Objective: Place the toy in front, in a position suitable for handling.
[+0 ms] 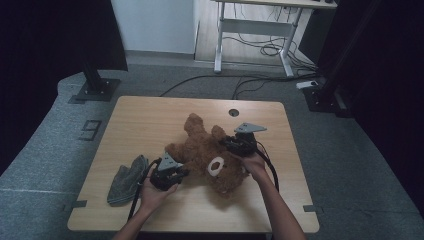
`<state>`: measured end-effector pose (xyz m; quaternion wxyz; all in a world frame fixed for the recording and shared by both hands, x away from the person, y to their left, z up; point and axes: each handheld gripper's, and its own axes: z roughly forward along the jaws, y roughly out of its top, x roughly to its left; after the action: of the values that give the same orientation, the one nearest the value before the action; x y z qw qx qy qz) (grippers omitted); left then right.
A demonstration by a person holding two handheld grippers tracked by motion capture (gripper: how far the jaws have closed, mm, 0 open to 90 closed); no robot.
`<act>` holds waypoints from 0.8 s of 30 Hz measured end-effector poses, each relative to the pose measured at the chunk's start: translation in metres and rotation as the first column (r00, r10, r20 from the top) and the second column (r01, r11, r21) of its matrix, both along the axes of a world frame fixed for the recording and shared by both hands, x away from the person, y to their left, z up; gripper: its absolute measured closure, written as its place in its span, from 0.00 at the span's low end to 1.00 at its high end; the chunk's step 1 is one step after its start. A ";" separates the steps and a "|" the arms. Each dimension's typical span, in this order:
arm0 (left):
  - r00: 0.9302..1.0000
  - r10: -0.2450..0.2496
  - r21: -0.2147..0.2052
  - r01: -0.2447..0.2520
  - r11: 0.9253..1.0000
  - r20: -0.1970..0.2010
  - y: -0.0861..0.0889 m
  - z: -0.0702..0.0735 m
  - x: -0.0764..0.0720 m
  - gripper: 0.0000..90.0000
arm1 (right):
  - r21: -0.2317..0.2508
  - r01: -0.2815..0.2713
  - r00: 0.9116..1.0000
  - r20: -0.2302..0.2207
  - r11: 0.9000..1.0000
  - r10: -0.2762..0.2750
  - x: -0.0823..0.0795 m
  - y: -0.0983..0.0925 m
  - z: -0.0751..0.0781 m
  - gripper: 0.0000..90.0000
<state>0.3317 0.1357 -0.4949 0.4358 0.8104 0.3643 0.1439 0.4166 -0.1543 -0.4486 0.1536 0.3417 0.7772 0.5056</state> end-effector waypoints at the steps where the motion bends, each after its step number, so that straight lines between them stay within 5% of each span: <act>1: 1.000 0.009 -0.004 -0.009 1.000 0.009 0.003 0.005 0.002 0.86 | 0.024 0.001 1.000 0.014 1.000 -0.002 -0.004 -0.002 0.002 0.87; 2: 1.000 0.022 -0.009 -0.022 1.000 0.021 0.007 0.012 0.005 0.86 | 0.082 0.008 0.998 0.053 0.997 -0.013 -0.015 -0.009 0.006 0.87; 6: 0.997 0.049 0.005 -0.049 0.999 0.059 0.015 0.027 0.012 0.87 | 0.149 0.012 0.995 0.097 0.989 -0.027 -0.035 -0.019 0.010 0.88; 18: 0.992 0.083 0.033 -0.087 0.996 0.091 0.017 0.051 0.039 0.88 | 0.202 -0.049 0.978 0.207 0.978 0.006 -0.080 -0.015 0.012 0.88; 20: 0.993 0.090 0.018 -0.092 0.996 0.070 0.018 0.052 0.046 0.88 | 0.199 -0.069 0.972 0.233 0.978 0.021 -0.087 -0.006 0.015 0.87; 24: 0.995 0.096 0.004 -0.096 0.995 0.035 0.022 0.048 0.051 0.88 | 0.197 -0.071 0.976 0.215 0.978 0.028 -0.085 -0.003 0.010 0.87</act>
<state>0.3830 0.1576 -0.4468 0.4324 0.7904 0.3949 0.1799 0.3312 -0.1577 -0.4385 0.1870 0.2805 0.7090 0.6194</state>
